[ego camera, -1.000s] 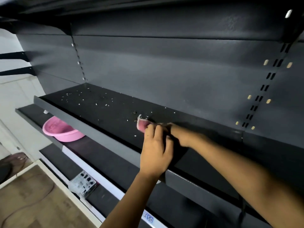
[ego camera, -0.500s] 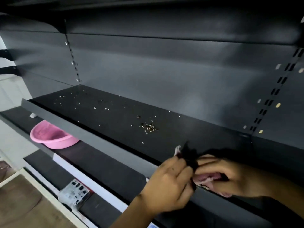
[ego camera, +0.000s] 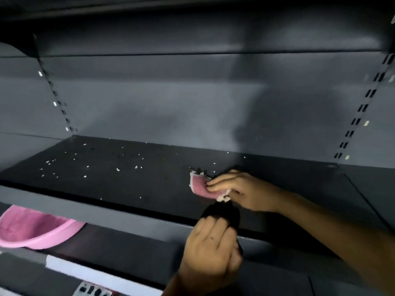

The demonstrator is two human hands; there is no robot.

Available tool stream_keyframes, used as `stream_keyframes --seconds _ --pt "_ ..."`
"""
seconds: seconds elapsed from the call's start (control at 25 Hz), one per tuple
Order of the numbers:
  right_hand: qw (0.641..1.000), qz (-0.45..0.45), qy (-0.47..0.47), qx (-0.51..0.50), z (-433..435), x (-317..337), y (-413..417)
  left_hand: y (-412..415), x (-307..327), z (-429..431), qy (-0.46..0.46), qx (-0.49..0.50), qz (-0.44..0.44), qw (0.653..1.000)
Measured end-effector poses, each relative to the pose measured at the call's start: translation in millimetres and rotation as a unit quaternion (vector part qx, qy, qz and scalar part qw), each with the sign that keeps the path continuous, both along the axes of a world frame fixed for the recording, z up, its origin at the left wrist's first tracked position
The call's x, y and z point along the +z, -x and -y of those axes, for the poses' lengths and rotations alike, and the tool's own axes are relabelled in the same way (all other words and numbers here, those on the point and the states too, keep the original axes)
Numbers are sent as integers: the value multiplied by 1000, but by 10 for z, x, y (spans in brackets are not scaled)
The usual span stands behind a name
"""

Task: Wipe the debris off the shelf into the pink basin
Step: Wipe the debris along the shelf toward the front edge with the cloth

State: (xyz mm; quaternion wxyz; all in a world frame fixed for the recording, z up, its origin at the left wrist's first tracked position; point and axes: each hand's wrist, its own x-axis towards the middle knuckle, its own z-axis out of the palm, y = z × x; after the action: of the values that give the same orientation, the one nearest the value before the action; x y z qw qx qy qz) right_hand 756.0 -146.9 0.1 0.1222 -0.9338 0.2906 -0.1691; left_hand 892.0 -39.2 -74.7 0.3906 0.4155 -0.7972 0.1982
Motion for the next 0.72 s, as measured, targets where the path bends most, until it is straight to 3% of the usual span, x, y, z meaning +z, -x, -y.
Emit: stream_keyframes --seconds 0.08,0.16,0.24,0.32,0.4,0.48,0.72 --pt "988 127 0 -91 101 154 53 -73 -1 -4 -1 -23 10 1000" --pt "934 253 0 -254 147 355 372 -220 127 50 6 -52 51 997" --pt "888 226 7 -401 103 345 719 -352 251 122 6 -84 97 992" --pt "875 110 68 -466 8 137 945 -375 326 208 -17 -82 109 991" --pt "867 4 45 -497 -80 -59 950 -308 344 250 -59 -48 79 994" --pt "859 -44 10 -511 -68 -112 767 -258 315 245 -79 -29 52 995" --pt "932 23 -23 -360 208 -172 -686 -270 348 192 -122 5 63 991"
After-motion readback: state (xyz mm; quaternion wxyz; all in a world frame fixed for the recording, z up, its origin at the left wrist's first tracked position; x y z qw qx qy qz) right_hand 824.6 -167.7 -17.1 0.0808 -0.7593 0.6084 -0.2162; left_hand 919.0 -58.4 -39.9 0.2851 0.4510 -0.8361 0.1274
